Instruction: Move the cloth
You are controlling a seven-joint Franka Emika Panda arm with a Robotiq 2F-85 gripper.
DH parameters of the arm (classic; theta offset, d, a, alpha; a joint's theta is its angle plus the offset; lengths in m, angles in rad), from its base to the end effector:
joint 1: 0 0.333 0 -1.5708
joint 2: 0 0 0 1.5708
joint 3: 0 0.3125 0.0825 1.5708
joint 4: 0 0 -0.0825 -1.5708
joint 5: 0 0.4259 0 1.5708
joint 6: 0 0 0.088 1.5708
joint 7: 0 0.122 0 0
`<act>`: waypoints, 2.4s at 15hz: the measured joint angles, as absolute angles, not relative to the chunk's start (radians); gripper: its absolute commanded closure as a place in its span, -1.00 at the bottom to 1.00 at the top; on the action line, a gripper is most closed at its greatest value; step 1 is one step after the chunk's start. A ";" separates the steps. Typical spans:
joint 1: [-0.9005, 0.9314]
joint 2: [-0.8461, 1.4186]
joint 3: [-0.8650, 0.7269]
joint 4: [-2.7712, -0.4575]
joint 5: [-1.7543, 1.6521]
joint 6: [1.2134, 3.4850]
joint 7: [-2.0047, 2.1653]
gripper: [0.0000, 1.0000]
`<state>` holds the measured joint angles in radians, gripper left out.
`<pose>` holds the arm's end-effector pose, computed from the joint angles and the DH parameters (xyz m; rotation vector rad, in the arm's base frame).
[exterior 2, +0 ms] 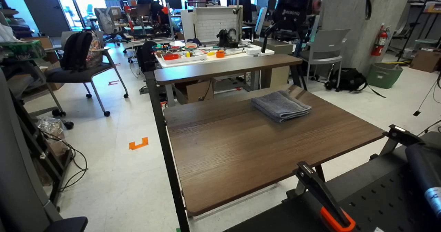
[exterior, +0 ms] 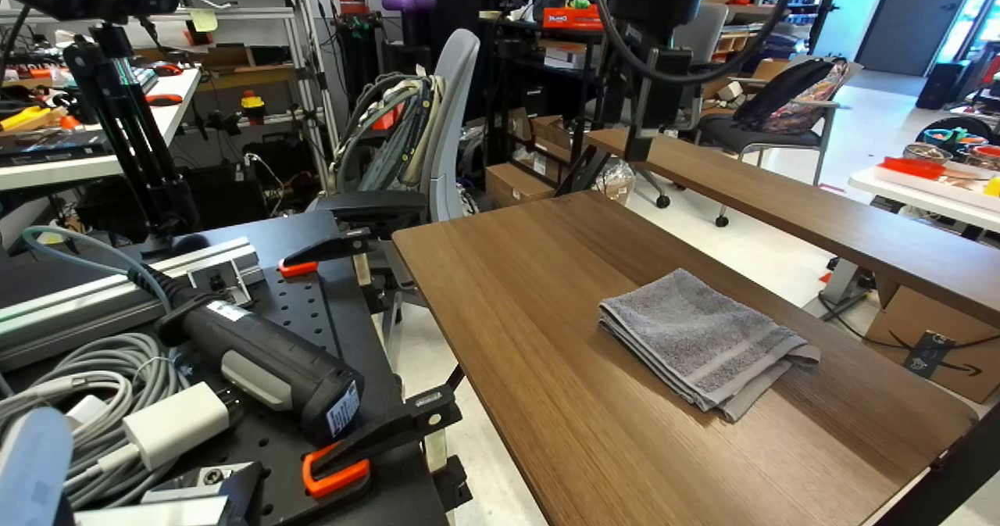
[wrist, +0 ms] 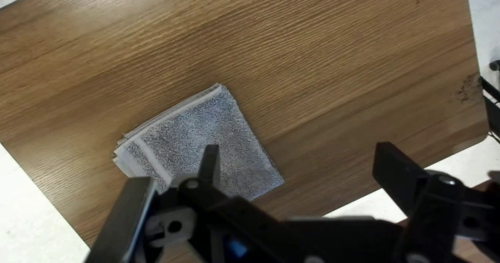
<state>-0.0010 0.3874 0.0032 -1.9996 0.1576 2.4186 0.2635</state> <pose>0.6382 0.0037 0.2184 -2.9770 0.5697 -0.0257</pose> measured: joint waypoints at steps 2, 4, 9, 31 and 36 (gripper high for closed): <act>-0.009 0.460 -0.001 -1.946 0.158 2.416 0.263 -1.00; -0.013 0.518 -0.006 -1.897 0.157 2.380 0.263 -1.00; -0.013 0.541 -0.010 -1.851 0.157 2.331 0.263 -1.00; -0.011 0.825 -0.097 -1.675 0.152 2.541 0.321 -1.00; -0.018 0.910 -0.098 -1.598 0.154 2.541 0.321 -1.00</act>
<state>-0.0176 0.9099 -0.0977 -1.5979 0.1542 2.5411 0.3207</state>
